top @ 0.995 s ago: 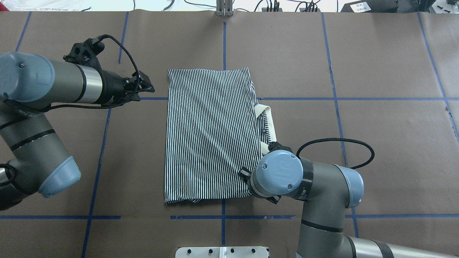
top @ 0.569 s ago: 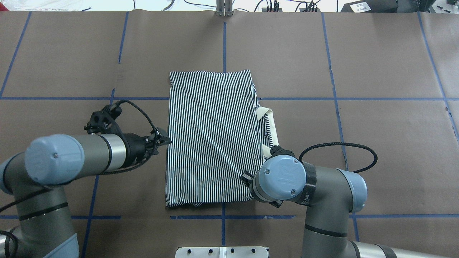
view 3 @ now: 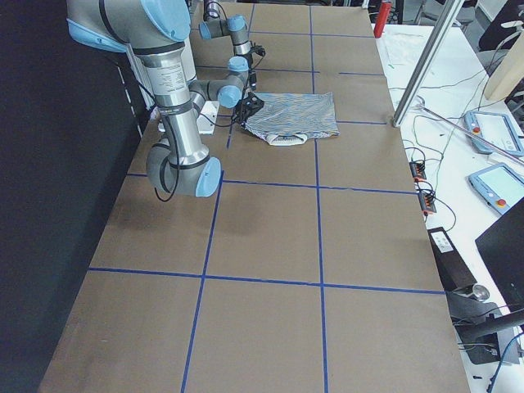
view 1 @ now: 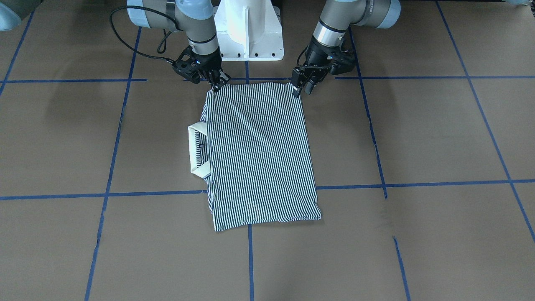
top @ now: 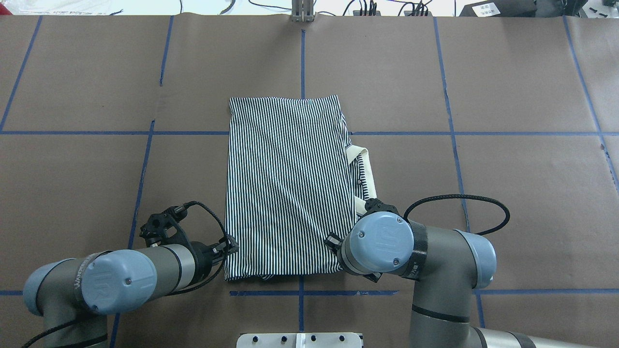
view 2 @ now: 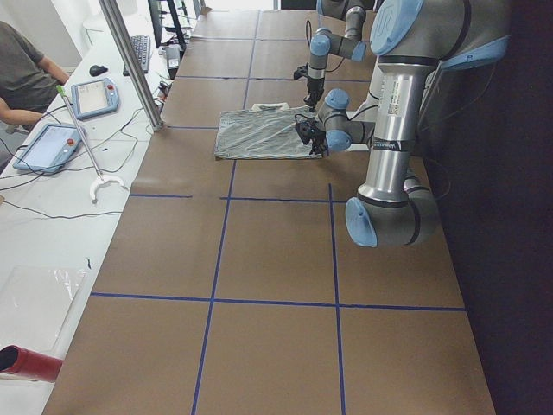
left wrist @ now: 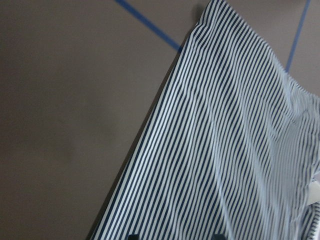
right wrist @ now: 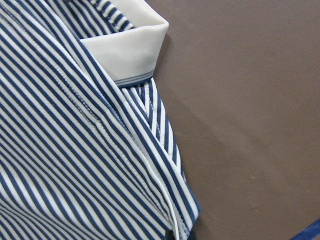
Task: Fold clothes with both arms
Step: 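Move the left gripper to the shirt's corner nearest the robot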
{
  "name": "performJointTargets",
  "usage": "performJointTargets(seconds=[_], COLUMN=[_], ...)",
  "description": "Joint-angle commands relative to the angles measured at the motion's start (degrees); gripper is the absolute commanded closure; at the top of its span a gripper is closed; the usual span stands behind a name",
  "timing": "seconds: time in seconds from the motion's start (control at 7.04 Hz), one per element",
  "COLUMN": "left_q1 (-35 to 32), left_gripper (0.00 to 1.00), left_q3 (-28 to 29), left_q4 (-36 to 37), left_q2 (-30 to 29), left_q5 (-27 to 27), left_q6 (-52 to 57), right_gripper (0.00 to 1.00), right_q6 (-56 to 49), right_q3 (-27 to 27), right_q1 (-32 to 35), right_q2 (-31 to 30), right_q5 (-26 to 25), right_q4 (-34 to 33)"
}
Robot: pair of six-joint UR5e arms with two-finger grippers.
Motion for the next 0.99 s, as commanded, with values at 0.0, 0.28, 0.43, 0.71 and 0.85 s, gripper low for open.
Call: performJointTargets(seconds=[0.0,0.28,0.43,0.71,0.85], left_q1=[1.5,1.9,2.5,3.0,3.0], left_gripper=[0.49,0.62,0.63,0.66,0.66], left_q3=[0.7,0.8,0.8,0.5,0.5], left_q4=[0.2,0.8,3.9,4.5,4.6], left_q2=[0.1,0.1,-0.6,-0.7,-1.0], left_q5=[0.5,0.5,0.5,0.5,0.5], left_q6=[-0.2,-0.2,-0.2,-0.2,-0.2], right_gripper=[1.00,1.00,1.00,1.00,1.00], right_q6=[0.0,0.0,0.0,0.0,-0.1], right_q3=[0.0,0.1,0.1,0.1,0.1], right_q1=[0.1,0.1,0.0,0.1,0.1], right_q2=[0.0,0.1,0.1,0.1,0.1], right_q5=[0.1,0.1,0.1,0.1,0.1], right_q4=[0.0,0.1,0.0,0.0,0.1])
